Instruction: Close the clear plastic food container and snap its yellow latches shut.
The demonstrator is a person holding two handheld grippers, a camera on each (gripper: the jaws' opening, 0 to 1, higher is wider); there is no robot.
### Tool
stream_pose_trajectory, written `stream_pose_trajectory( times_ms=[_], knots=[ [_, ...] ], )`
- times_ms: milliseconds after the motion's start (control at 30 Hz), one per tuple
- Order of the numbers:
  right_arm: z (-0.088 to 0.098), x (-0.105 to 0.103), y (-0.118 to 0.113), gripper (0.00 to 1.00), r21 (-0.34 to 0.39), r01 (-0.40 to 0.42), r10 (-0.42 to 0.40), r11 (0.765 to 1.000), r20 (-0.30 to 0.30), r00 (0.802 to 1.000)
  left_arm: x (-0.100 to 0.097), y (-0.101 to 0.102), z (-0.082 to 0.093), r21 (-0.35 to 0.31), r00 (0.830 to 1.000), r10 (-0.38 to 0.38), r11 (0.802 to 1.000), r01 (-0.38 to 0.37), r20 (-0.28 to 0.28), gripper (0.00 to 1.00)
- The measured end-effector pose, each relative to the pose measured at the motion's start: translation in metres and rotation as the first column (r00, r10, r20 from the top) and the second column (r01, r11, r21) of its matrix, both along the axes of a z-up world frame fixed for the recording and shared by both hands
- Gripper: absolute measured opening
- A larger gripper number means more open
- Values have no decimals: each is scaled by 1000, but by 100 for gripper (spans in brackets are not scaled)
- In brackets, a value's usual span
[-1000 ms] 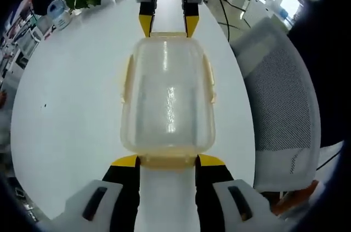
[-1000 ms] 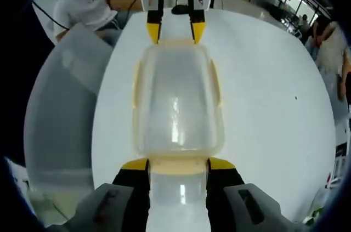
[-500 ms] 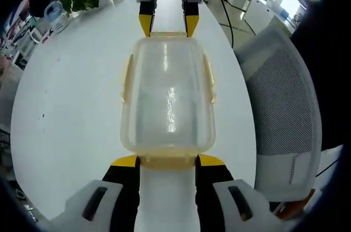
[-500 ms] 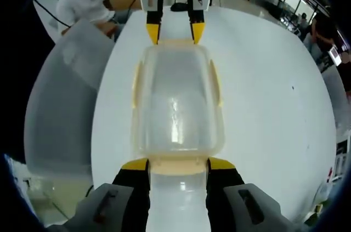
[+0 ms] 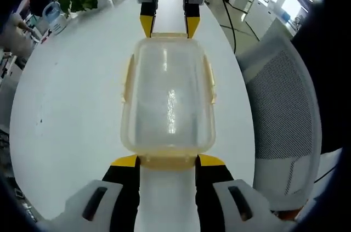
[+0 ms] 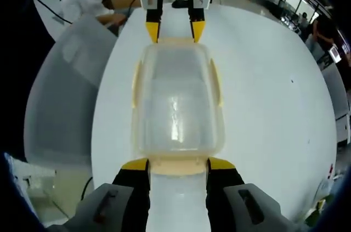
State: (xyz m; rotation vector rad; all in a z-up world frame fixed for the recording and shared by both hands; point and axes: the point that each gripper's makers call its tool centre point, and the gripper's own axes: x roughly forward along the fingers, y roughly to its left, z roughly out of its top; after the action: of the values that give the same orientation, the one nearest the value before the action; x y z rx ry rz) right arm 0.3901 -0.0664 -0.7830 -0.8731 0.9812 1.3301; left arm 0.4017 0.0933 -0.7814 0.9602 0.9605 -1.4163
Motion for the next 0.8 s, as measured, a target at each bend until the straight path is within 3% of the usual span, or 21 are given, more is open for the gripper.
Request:
stream_pose_trajectory(
  times_ms=[800],
  knots=[
    [-5, -3, -36, 38, -7, -3, 3, 1000, 1, 1000, -5, -36, -5, -6, 1000, 10, 1000, -10, -7, 38]
  ],
)
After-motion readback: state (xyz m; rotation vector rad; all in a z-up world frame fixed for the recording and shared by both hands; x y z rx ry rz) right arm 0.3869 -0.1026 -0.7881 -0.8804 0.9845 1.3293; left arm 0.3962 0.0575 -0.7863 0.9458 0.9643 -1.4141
